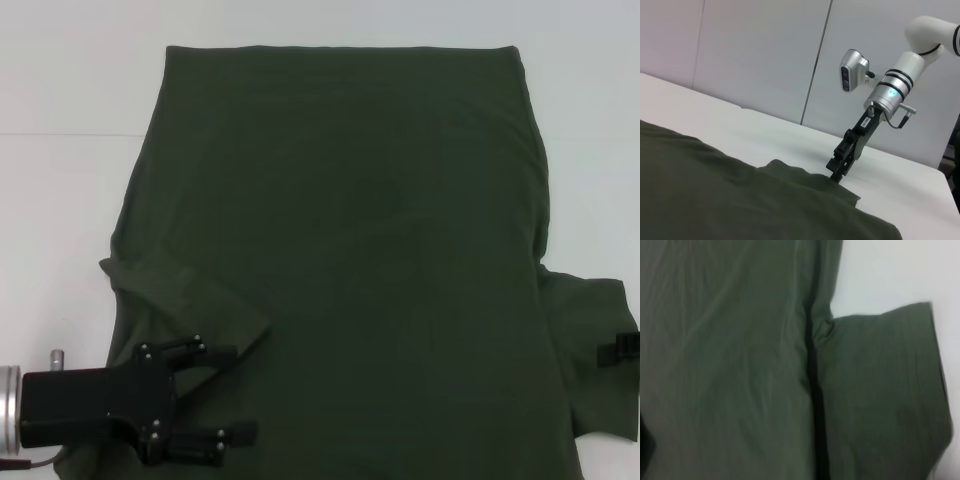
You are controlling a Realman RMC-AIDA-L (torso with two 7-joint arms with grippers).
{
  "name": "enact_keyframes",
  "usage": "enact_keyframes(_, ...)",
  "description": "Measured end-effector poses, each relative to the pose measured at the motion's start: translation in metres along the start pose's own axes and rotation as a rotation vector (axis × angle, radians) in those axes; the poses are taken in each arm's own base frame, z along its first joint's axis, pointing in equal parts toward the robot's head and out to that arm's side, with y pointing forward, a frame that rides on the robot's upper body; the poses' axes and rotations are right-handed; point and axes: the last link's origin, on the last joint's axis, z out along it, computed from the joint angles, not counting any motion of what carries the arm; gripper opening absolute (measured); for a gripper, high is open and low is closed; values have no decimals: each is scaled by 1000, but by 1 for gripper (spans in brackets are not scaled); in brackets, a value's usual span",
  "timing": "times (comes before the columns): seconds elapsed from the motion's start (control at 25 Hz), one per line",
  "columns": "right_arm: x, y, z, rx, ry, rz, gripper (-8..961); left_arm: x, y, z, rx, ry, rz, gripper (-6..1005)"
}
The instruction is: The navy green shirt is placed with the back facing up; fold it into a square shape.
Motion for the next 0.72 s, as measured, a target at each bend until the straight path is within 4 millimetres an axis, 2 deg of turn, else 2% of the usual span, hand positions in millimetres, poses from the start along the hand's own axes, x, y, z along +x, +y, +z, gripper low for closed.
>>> enact_keyframes(0.72,-1,3,5,9,10,-15,864,-1,1,3,-4,-5,-4,920)
